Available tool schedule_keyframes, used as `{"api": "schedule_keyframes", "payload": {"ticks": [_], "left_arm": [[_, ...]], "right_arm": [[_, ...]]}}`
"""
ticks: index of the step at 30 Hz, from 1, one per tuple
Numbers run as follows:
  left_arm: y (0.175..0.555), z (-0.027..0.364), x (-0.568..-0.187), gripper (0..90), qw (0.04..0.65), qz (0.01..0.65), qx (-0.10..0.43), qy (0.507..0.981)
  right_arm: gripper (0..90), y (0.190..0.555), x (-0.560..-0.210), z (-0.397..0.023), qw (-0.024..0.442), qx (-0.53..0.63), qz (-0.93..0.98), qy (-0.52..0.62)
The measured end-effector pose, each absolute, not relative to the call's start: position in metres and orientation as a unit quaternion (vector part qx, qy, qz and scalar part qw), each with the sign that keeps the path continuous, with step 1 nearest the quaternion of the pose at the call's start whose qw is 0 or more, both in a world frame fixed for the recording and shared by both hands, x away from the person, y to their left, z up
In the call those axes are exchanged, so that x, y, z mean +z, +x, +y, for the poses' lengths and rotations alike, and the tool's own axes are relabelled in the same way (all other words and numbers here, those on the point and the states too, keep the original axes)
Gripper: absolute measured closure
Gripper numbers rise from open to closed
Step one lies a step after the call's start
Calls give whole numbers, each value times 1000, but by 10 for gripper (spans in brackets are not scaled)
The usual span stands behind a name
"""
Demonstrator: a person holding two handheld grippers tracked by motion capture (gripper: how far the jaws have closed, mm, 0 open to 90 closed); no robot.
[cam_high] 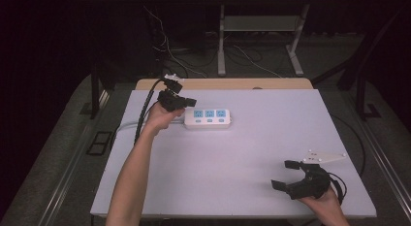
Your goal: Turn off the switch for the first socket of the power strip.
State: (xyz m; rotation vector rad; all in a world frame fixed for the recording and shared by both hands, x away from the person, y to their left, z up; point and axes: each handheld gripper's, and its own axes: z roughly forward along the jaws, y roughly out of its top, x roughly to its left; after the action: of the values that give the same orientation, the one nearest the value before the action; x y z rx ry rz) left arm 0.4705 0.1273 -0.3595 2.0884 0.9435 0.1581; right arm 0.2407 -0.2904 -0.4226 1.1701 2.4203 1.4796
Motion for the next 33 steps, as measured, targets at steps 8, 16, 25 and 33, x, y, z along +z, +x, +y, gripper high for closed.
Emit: {"api": "schedule_keyframes", "payload": {"ticks": [8,16,25,33], "left_arm": [[475,124,-370,892,393,380,55,836],[478,118,-380,893,381,377,43,843],[479,112,-390,893,370,374,36,850],[479,113,-400,893,359,375,30,854]], "right_arm": [[5,241,-423,-291,37,482,787,383],[5,240,-422,-291,37,482,788,382],[5,241,-423,-293,39,481,787,383],[6,241,-423,-293,39,479,788,383]]}}
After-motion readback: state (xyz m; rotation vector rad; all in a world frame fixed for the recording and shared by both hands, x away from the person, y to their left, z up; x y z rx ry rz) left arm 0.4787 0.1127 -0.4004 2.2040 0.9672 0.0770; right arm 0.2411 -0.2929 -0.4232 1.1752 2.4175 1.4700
